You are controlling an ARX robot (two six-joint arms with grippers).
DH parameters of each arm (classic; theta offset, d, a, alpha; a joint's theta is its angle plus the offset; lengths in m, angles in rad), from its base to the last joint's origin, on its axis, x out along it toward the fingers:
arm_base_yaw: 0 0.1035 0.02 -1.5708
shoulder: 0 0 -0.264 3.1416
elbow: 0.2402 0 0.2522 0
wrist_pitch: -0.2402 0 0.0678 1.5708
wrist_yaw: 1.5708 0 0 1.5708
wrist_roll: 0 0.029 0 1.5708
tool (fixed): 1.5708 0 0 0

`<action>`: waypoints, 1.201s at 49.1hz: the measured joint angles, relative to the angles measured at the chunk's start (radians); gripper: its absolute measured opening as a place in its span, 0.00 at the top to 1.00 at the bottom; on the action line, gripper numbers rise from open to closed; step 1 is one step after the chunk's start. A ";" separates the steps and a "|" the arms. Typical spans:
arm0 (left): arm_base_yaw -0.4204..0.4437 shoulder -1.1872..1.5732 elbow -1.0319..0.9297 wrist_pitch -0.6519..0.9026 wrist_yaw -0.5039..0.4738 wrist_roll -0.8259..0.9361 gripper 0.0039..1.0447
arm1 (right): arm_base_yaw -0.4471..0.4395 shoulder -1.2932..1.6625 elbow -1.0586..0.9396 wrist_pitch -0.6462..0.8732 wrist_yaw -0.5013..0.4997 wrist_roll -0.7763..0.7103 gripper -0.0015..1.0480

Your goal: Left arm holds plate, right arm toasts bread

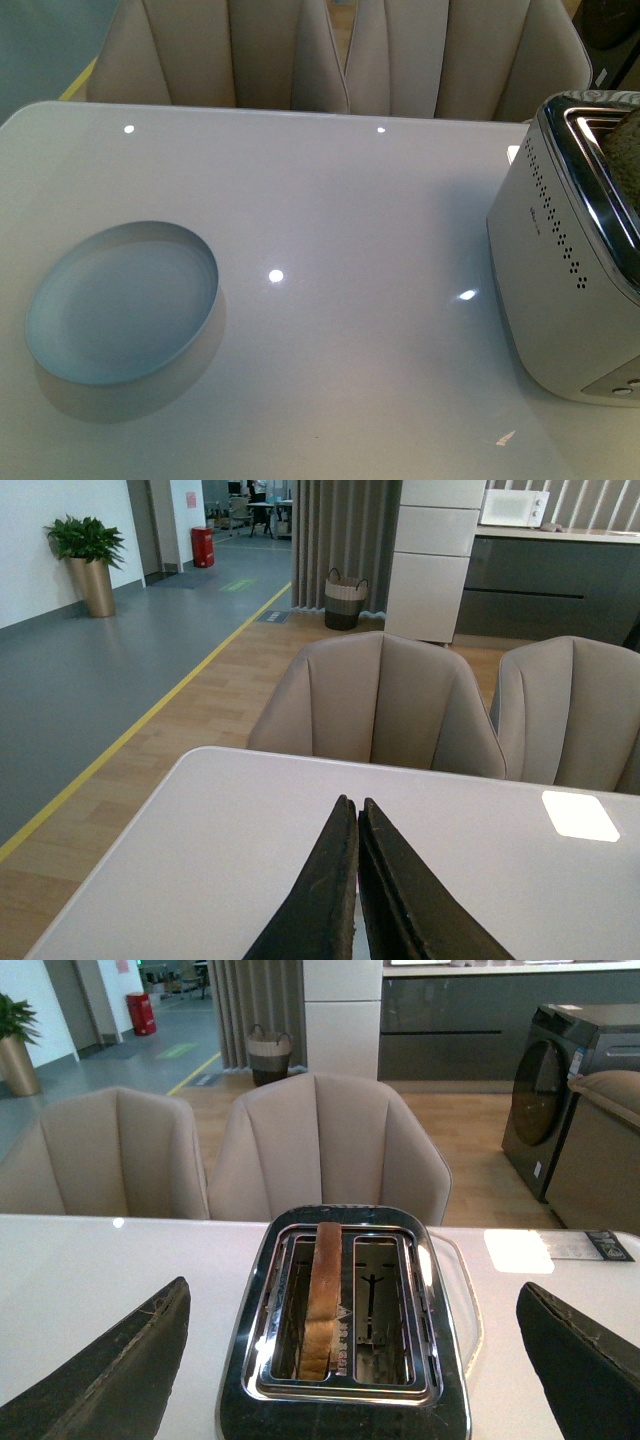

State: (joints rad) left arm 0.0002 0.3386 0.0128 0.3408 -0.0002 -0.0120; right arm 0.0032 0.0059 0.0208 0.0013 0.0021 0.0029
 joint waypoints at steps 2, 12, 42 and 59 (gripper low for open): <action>0.000 -0.023 0.000 -0.026 0.000 0.000 0.97 | 0.000 0.000 0.000 0.000 0.000 0.000 0.08; 0.000 -0.112 0.000 -0.113 0.000 0.000 0.97 | 0.000 0.000 0.000 0.000 0.000 0.000 0.08; 0.000 -0.332 0.000 -0.340 0.000 0.001 0.97 | 0.000 0.000 0.000 0.000 0.000 0.000 0.08; 0.000 -0.332 0.000 -0.340 0.000 0.001 0.66 | 0.000 0.000 0.000 0.000 0.000 0.000 0.08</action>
State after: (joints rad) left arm 0.0002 0.0063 0.0132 0.0013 -0.0002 -0.0113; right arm 0.0032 0.0055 0.0208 0.0013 0.0021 0.0032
